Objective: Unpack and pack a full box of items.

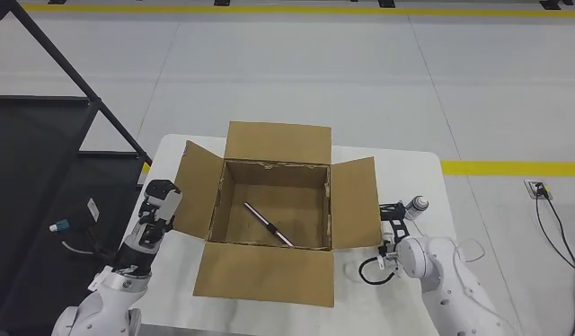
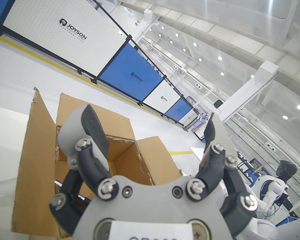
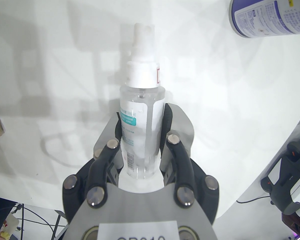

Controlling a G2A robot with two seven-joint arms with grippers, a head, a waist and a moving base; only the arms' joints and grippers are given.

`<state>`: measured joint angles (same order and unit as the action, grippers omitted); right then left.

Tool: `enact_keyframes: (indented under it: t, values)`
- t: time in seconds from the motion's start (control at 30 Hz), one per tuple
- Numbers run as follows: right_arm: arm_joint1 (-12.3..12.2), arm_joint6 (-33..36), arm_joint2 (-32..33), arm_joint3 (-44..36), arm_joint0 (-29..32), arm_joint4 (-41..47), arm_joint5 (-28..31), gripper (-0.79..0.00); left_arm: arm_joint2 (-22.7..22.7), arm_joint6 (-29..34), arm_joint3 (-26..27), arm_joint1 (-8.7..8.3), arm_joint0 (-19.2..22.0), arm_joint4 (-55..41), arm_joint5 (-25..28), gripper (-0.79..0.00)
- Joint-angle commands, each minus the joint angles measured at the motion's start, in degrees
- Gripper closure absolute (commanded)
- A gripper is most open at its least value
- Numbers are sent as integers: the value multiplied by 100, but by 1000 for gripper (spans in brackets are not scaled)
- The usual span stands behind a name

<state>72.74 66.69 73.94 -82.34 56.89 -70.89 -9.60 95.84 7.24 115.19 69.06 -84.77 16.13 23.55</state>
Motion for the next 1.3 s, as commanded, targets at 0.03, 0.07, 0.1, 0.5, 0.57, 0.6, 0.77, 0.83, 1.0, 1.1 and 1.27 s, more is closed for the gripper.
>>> enact_keyframes:
  t: [0.03, 0.07, 0.1, 0.5, 0.57, 0.6, 0.77, 0.83, 1.0, 1.1, 1.27]
  values:
    - [-9, -173, 110, -138, 77, 52, -74, 0, 10, 1, 2, 0, -8, -4, 7, -785]
    - [-13, -231, 155, -239, 118, 61, -114, 0, 13, 3, 3, -1, -10, -6, 9, -785]
    - [-19, -297, 205, -380, 171, 74, -145, 0, 15, 5, 4, -1, -12, -8, 10, -785]
    - [-45, -1906, 473, -3357, 1029, -592, -678, 0, 93, 12, 78, -5, -136, -62, 125, -785]
    - [-34, -2273, 432, -3680, 1088, -595, -629, 0, 131, -28, 94, -4, -191, -80, 156, -785]
    - [-30, -2426, 391, -3795, 1084, -582, -535, 0, 153, -53, 104, -4, -219, -99, 171, -785]
    - [1, -2624, 2, -3682, 629, -36, 483, 0, 311, -211, 148, 1, -349, -187, 211, -785]
    - [29, -2469, -256, -3327, 227, 170, 867, 0, 385, -278, 158, 3, -392, -218, 218, -785]
    - [205, -1976, -1177, -1994, -1074, 855, 1539, 0, 619, -447, 174, 7, -484, -319, 213, -785]
    - [383, -1717, -1819, -1001, -1889, 1329, 1819, 0, 765, -505, 180, 8, -530, -387, 218, -785]
    - [797, -1406, -2909, 743, -3069, 2104, 2234, 0, 863, -535, 198, 12, -578, -459, 216, -785]
